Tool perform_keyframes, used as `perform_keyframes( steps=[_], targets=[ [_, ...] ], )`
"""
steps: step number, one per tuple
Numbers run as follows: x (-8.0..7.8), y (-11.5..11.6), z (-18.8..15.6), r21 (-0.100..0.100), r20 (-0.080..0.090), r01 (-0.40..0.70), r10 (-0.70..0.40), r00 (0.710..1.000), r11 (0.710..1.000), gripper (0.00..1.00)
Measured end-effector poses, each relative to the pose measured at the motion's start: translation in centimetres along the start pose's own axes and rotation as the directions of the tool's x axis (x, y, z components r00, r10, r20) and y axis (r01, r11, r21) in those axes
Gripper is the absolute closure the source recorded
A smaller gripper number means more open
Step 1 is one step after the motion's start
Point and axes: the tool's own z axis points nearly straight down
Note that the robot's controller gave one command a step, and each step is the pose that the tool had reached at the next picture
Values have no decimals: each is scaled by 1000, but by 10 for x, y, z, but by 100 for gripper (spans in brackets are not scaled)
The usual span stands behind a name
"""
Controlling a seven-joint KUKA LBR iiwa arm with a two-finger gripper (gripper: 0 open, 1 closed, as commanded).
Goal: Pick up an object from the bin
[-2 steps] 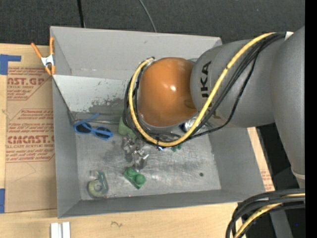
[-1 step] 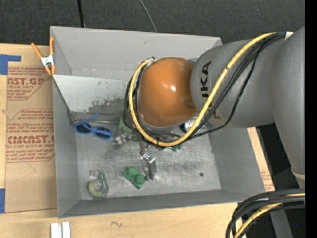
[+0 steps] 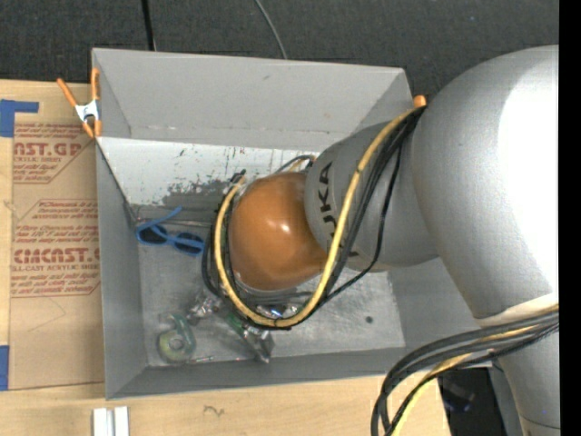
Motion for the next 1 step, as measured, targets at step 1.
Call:
perform_keyframes(
  steps=[1],
  targets=[
    [-70,44,0,-1,2,91,-91,996,996,0]
  ],
)
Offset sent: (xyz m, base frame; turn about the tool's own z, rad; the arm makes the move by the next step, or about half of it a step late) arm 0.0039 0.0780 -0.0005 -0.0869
